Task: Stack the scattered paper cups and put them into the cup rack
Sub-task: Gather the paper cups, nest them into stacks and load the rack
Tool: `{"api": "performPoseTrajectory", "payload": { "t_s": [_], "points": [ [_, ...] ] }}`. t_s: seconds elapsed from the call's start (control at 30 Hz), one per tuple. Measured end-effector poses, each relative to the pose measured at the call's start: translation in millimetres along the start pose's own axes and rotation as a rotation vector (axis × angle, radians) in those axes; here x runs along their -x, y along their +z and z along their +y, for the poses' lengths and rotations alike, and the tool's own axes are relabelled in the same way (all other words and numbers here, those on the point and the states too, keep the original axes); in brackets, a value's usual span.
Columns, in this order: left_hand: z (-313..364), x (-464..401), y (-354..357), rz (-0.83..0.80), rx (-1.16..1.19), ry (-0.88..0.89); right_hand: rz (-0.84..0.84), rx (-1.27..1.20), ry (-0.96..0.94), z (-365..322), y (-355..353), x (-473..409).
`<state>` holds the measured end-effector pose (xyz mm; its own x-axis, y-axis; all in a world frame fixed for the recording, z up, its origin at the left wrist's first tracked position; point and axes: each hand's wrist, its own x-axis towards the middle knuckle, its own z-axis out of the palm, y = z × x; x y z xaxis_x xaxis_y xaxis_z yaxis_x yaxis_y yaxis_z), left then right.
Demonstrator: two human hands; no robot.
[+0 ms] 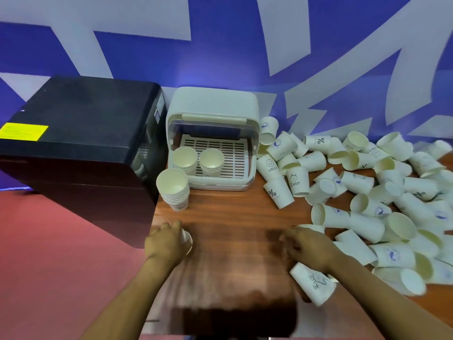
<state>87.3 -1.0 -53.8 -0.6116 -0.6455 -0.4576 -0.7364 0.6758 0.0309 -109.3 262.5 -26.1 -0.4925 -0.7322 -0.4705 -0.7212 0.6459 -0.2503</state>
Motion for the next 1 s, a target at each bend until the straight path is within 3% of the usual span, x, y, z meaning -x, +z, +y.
{"api": "performPoseTrajectory", "payload": {
  "t_s": [0.37, 0.57, 1.0],
  "points": [
    [80.4, 38.6, 8.2, 0.01, 0.354, 0.132, -0.124, 0.163, -0.077, 48.9, 29.7, 40.5],
    [111.0, 56.9, 11.1, -0.012, 0.533, 0.108, -0.095, 0.192, -0.125, 57.3, 42.3, 53.8],
    [136.1, 72.2, 2.0, -0.041, 0.548, 0.226, -0.054, -0.008, -0.025, 49.4, 54.0, 57.9]
  ]
}}
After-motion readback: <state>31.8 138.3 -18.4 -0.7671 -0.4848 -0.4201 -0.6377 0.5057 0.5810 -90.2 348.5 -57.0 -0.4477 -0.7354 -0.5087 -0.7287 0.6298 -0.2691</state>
